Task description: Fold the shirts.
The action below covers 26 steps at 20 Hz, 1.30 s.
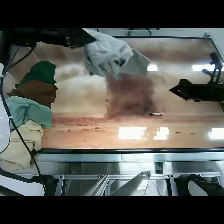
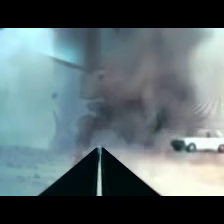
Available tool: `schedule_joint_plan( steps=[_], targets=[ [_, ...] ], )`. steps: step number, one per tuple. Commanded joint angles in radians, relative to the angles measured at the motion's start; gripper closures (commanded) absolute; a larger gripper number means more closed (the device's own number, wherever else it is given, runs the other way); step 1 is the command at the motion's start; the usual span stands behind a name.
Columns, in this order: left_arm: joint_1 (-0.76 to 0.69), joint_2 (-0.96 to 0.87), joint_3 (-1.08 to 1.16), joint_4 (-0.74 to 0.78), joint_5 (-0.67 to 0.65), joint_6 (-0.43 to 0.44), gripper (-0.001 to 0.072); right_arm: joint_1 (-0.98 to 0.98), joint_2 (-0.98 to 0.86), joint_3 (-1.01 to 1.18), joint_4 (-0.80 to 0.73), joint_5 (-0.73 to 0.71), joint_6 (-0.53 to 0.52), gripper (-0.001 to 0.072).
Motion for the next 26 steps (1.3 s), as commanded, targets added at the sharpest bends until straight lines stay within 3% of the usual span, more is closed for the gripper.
schedule_joint_plan(
  steps=[1,2,3,8,11,14,17,20,22,23,24,25,26],
  targets=[
    [-0.119,0.049,-0.090,0.235,-0.030,-0.072,0.0371,-0.074,0.055,0.013,-0.013,0.126,-0.007,0.0383],
    [-0.139,0.049,-0.133,0.285,-0.034,-0.072,0.0069,-0.072,0.049,0.010,-0.031,0.140,-0.007,0.0138],
    [-0.156,0.049,-0.174,0.344,-0.034,-0.077,-0.0010,-0.070,0.041,0.005,-0.037,0.153,-0.007,0.0122],
    [-0.144,0.049,-0.331,0.657,-0.027,-0.108,-0.0011,-0.070,-0.042,-0.071,-0.042,0.137,-0.008,0.0121],
    [-0.099,0.048,-0.483,0.671,0.046,-0.108,-0.0010,-0.064,-0.168,-0.087,-0.027,0.097,-0.037,0.0121],
    [-0.060,0.019,-0.595,0.670,0.177,-0.105,-0.0009,0.003,-0.341,-0.087,0.156,0.091,-0.196,0.0125],
    [-0.048,-0.072,-0.590,0.670,0.254,-0.105,-0.0009,0.155,-0.509,-0.087,0.341,0.021,-0.302,0.0146],
    [-0.062,-0.205,-0.482,0.667,0.269,-0.106,-0.0008,0.268,-0.631,-0.066,0.447,-0.032,-0.322,0.0150],
    [-0.082,-0.281,-0.398,0.668,0.263,-0.106,-0.0008,0.304,-0.680,-0.029,0.468,-0.035,-0.322,0.0381],
    [-0.093,-0.315,-0.359,0.668,0.262,-0.107,0.0009,0.315,-0.698,-0.007,0.468,-0.043,-0.321,0.0382],
    [-0.104,-0.349,-0.320,0.669,0.265,-0.108,0.0055,0.323,-0.709,0.010,0.473,-0.061,-0.322,0.0383],
    [-0.113,-0.379,-0.282,0.668,0.262,-0.110,0.0154,0.325,-0.716,0.022,0.489,-0.078,-0.322,0.0393],
    [-0.120,-0.403,-0.243,0.667,0.244,-0.123,0.0368,0.325,-0.716,0.031,0.495,-0.086,-0.328,0.0501]
  ],
)
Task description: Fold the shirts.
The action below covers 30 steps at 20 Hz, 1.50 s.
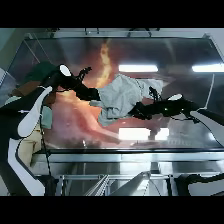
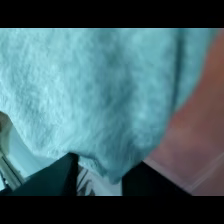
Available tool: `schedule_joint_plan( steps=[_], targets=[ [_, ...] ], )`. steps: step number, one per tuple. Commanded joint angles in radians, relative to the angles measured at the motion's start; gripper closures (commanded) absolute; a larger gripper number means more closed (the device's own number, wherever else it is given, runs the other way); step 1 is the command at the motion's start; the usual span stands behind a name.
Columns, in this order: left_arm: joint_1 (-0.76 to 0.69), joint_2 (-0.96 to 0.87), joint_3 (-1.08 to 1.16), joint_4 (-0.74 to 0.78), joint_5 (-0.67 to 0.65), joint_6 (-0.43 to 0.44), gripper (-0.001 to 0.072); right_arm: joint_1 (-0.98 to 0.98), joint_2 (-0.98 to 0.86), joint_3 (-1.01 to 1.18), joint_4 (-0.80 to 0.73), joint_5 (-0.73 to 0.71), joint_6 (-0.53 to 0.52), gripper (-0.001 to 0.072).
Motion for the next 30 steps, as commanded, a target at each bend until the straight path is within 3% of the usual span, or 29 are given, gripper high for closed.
schedule_joint_plan(
  steps=[1,5,8,10,12,14,18,20,22,26,29,30],
  targets=[
    [-0.026,-0.106,0.136,0.020,-0.041,-0.024,0.0695,0.026,-0.035,0.048,0.047,-0.020,-0.050,0.0685],
    [-0.003,-0.042,0.264,-0.021,-0.204,-0.022,0.0698,-0.075,0.089,0.068,0.035,0.243,-0.114,0.0691],
    [0.066,0.130,0.304,-0.288,-0.293,-0.014,0.0697,-0.240,0.322,0.081,0.063,0.443,-0.114,0.0690],
    [0.108,0.281,0.304,-0.546,-0.324,0.027,0.0697,-0.354,0.512,0.107,0.208,0.512,-0.146,0.0690],
    [0.134,0.452,0.303,-0.771,-0.335,0.075,0.0697,-0.440,0.699,0.131,0.450,0.546,-0.223,0.0690],
    [0.137,0.633,0.303,-0.851,-0.326,0.118,0.0696,-0.495,0.871,0.159,0.631,0.537,-0.281,0.0689],
    [0.136,0.907,0.303,-0.679,-0.249,0.135,0.0688,-0.513,1.065,0.219,0.540,0.372,-0.283,0.0689],
    [0.136,0.967,0.291,-0.543,-0.216,0.134,0.0687,-0.512,1.083,0.218,0.423,0.322,-0.274,0.0689],
    [0.134,0.991,0.185,-0.517,-0.189,0.135,0.0687,-0.472,1.035,0.208,0.291,0.324,-0.232,0.0689],
    [0.134,0.876,-0.113,-0.515,-0.166,0.175,0.0687,-0.254,0.814,0.136,0.114,0.257,-0.225,0.0689],
    [0.135,0.681,-0.251,-0.381,-0.015,0.200,0.0688,-0.107,0.561,0.101,-0.054,0.081,-0.225,0.0686],
    [0.135,0.610,-0.262,-0.336,0.025,0.203,0.0688,-0.094,0.473,0.102,-0.062,0.010,-0.225,0.0596]
  ],
)
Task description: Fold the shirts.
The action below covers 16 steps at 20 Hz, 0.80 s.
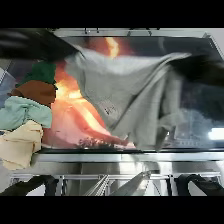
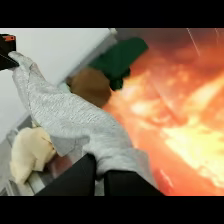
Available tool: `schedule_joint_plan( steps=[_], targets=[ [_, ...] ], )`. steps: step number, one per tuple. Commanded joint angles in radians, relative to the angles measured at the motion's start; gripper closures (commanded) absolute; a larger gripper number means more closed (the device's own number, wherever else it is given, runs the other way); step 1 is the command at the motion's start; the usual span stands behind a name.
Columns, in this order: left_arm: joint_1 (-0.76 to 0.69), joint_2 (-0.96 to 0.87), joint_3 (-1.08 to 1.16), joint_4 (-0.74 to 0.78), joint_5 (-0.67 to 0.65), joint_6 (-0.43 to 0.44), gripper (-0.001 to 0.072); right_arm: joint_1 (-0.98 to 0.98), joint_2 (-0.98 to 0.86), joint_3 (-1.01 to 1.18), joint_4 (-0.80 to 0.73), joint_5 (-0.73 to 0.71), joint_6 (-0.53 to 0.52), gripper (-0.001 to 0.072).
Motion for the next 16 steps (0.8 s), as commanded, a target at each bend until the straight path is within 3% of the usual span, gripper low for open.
schedule_joint_plan(
  steps=[1,2,3,5,7,9,12,16],
  targets=[
    [0.009,-0.226,-0.097,0.139,0.144,0.023,0.0561,0.092,-0.269,-0.011,-0.128,-0.212,0.004,0.0353],
    [0.026,-0.293,-0.064,0.148,0.135,0.023,0.0211,0.069,-0.325,0.015,-0.130,-0.209,0.005,0.0158],
    [0.048,-0.348,-0.021,0.147,0.111,0.016,-0.0011,0.028,-0.352,0.039,-0.130,-0.166,0.005,0.0112],
    [0.095,-0.428,0.053,0.148,0.002,-0.015,-0.0010,-0.072,-0.346,0.048,-0.136,-0.055,0.035,0.0113],
    [0.127,-0.484,0.082,0.148,-0.140,-0.095,-0.0009,-0.174,-0.332,0.045,-0.238,0.089,0.125,0.0114],
    [0.127,-0.499,0.013,0.148,-0.199,-0.103,-0.0009,-0.204,-0.327,-0.009,-0.337,0.174,0.175,0.0114],
    [0.059,-0.499,-0.159,0.146,-0.122,-0.097,-0.0009,-0.151,-0.328,-0.187,-0.351,0.103,0.168,0.0114],
    [-0.086,-0.499,-0.299,0.146,0.118,-0.087,-0.0008,-0.047,-0.361,-0.321,-0.349,-0.061,0.159,0.0115]
  ],
)
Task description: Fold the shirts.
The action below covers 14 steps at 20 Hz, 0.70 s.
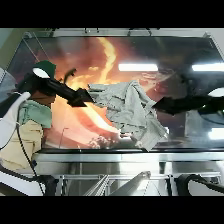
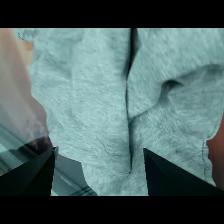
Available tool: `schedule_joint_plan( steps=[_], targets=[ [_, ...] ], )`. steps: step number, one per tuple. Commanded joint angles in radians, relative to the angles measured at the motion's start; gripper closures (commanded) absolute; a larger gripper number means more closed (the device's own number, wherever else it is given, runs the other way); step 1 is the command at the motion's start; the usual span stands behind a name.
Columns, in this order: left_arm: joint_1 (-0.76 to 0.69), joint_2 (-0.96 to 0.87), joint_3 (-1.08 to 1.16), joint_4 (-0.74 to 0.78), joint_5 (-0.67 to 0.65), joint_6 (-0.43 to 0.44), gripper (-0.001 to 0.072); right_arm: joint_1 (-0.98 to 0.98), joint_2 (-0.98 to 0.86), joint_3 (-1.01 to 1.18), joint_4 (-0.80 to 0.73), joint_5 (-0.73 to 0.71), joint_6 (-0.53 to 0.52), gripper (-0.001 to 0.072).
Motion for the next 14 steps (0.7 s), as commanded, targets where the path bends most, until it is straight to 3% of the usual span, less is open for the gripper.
schedule_joint_plan(
  steps=[1,5,7,8,9,10,11,12,13,14],
  targets=[
    [-0.111,-0.006,-0.091,0.000,0.214,0.001,-0.0008,0.087,-0.048,-0.089,-0.013,-0.088,0.005,0.0115],
    [-0.188,-0.046,-0.018,-0.009,0.371,-0.007,0.0010,0.209,-0.154,-0.087,0.103,-0.130,-0.033,0.0139],
    [-0.205,-0.113,0.076,-0.008,0.369,-0.027,0.0011,0.241,-0.187,-0.086,0.177,-0.130,-0.091,0.0336],
    [-0.209,-0.143,0.113,-0.008,0.369,-0.040,0.0013,0.245,-0.191,-0.085,0.204,-0.130,-0.106,0.0357],
    [-0.209,-0.177,0.156,-0.008,0.363,-0.050,0.0122,0.243,-0.190,-0.085,0.222,-0.128,-0.114,0.0372],
    [-0.208,-0.210,0.196,-0.005,0.346,-0.050,0.0334,0.239,-0.185,-0.085,0.224,-0.124,-0.114,0.0528],
    [-0.206,-0.241,0.236,-0.001,0.320,-0.056,0.0480,0.234,-0.180,-0.084,0.224,-0.112,-0.117,0.0625],
    [-0.198,-0.268,0.273,-0.002,0.286,-0.069,0.0607,0.225,-0.171,-0.083,0.224,-0.097,-0.117,0.0626],
    [-0.191,-0.291,0.307,-0.002,0.246,-0.089,0.0708,0.216,-0.160,-0.082,0.224,-0.080,-0.118,0.0674],
    [-0.185,-0.302,0.329,-0.002,0.214,-0.098,0.0708,0.198,-0.140,-0.080,0.224,-0.055,-0.132,0.0690]
  ],
)
